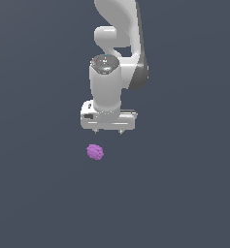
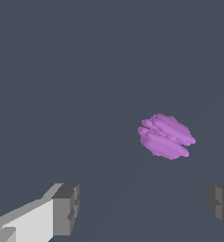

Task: Pick up the object and move it to a goal position.

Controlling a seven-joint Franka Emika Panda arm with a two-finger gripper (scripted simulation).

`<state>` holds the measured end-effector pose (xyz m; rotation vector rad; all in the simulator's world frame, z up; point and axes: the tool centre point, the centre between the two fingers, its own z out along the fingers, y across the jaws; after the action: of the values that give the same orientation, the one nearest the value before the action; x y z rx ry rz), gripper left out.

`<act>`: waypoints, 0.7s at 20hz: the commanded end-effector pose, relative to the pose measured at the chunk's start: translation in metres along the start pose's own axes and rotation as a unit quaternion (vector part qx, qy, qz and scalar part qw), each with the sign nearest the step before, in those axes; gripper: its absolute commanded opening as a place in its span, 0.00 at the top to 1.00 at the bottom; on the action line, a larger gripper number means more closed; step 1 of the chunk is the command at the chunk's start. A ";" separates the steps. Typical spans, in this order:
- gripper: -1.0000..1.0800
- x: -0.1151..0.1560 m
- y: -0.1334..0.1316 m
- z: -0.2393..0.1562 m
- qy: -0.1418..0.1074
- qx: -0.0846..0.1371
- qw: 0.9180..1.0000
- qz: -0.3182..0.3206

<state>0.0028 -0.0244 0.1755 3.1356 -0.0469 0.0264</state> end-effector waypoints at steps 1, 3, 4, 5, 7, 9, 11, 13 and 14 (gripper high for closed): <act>0.04 0.000 0.000 0.000 0.000 0.000 1.000 0.000; 0.04 0.000 -0.003 -0.001 0.000 0.001 1.000 -0.001; 0.04 0.000 -0.006 -0.002 0.001 0.003 1.000 -0.003; 0.04 -0.001 -0.010 -0.003 0.001 0.005 1.000 -0.006; 0.04 -0.001 -0.021 -0.007 0.002 0.010 1.000 -0.012; 0.04 -0.002 -0.029 -0.009 0.003 0.014 1.000 -0.017; 0.04 -0.003 -0.032 -0.010 0.003 0.015 1.000 -0.018; 0.04 -0.002 -0.031 -0.010 0.003 0.014 1.000 -0.017; 0.04 -0.002 -0.030 -0.009 0.003 0.014 1.000 -0.018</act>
<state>0.0014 0.0068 0.1850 3.1642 0.0098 0.0380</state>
